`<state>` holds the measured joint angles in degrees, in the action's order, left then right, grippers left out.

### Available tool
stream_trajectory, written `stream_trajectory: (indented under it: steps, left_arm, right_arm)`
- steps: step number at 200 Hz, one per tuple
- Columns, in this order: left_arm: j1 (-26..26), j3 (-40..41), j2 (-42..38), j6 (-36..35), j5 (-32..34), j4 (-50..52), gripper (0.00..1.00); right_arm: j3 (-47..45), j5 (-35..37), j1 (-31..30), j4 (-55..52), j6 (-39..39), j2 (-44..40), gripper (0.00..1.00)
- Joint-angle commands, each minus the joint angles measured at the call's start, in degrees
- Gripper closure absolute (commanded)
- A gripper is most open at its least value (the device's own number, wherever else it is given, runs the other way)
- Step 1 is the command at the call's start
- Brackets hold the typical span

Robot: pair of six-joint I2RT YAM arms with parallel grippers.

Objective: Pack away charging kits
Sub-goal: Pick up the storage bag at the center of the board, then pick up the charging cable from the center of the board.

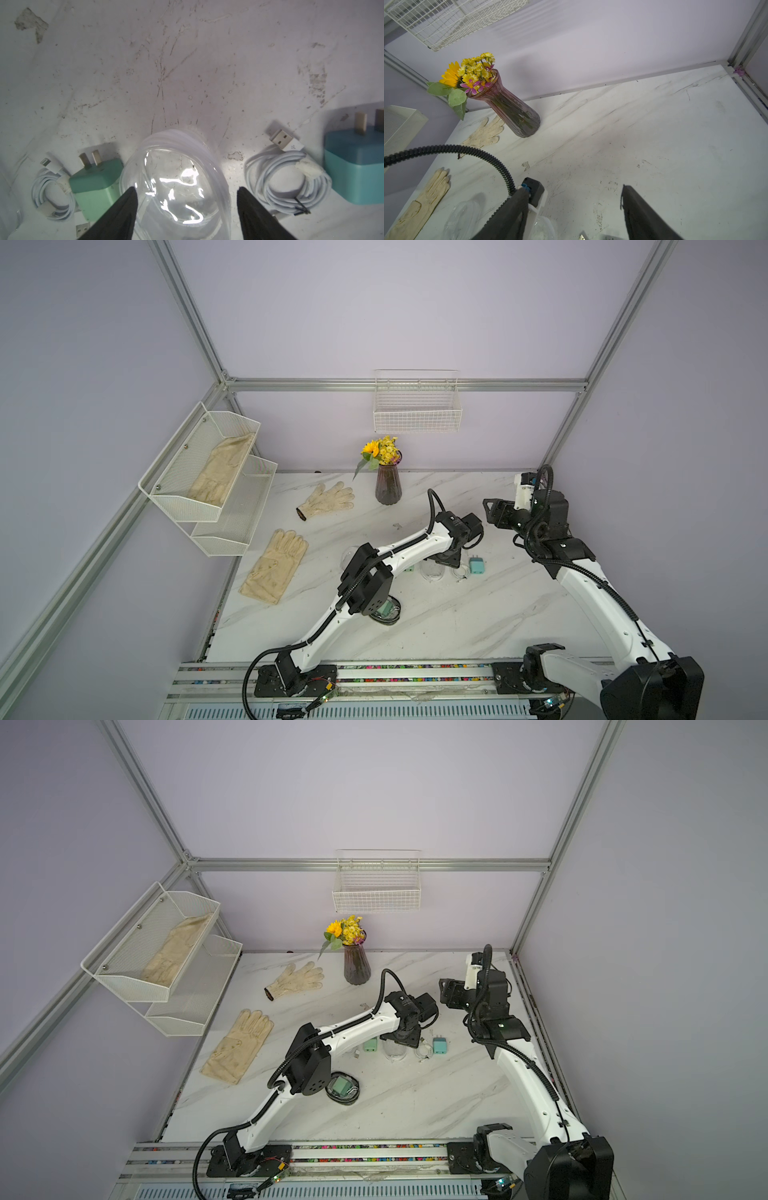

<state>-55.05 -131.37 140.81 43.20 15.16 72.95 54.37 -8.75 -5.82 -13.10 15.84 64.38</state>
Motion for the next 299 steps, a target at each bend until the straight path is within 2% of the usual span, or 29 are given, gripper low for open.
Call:
stream_trajectory:
  steps: [1,64,102,121,131,159,182,210,225,247,274,299]
  left_arm:
    - [-0.32,-4.69,0.75,-1.21,-0.29,1.08,0.31]
    - [-0.35,-4.07,-0.1,-1.19,0.3,0.91,0.55]
    - [-0.32,-1.68,-2.01,-1.78,-0.66,0.0,0.84]
    - [-0.3,-0.19,-3.29,-2.87,-0.99,-0.3,0.92]
    - [-0.32,0.92,-4.12,-3.31,-0.7,-0.56,1.0]
    - [-0.24,6.11,-7.7,-6.18,-0.48,-4.24,1.0]
    - [0.32,10.45,-11.15,-9.47,-2.17,-8.08,1.0]
    - [1.98,21.08,-17.68,-12.04,-8.32,-17.75,1.0]
    - [2.71,27.79,-21.4,-12.56,-11.85,-24.54,1.0]
    - [3.1,30.33,-22.8,-13.55,-14.21,-27.41,1.0]
    - [3.04,33.66,-23.69,-12.74,-16.01,-31.5,1.0]
    - [3.28,39.06,-25.32,-10.48,-17.71,-37.54,1.0]
  right_arm:
    - [-1.04,-1.17,0.21,1.96,0.77,-0.74,0.27]
    - [-1.62,-2.05,0.29,3.28,0.86,-0.4,0.28]
    - [-2.08,-2.71,0.28,3.44,0.95,-0.12,0.29]
    - [-2.55,-2.85,0.32,3.38,1.13,-0.13,0.3]
    - [-2.97,-3.04,0.27,3.22,1.22,0.04,0.3]
    - [-4.2,-3.09,0.25,1.99,1.21,0.75,0.32]
    - [-5.9,-5.81,0.22,1.14,2.1,0.76,0.37]
    - [-8.64,-11.23,-0.12,0.29,4.58,1.33,0.46]
    - [-9.95,-11.9,-1.51,-1.09,5.7,1.75,0.52]
    - [-12.01,-10.7,-5.0,-2.97,8.34,1.64,0.58]
    - [-13.69,-4.7,-12.58,-3.68,13.71,2.71,0.58]
    - [-15.11,-1.91,-15.96,-3.93,16.27,6.6,0.59]
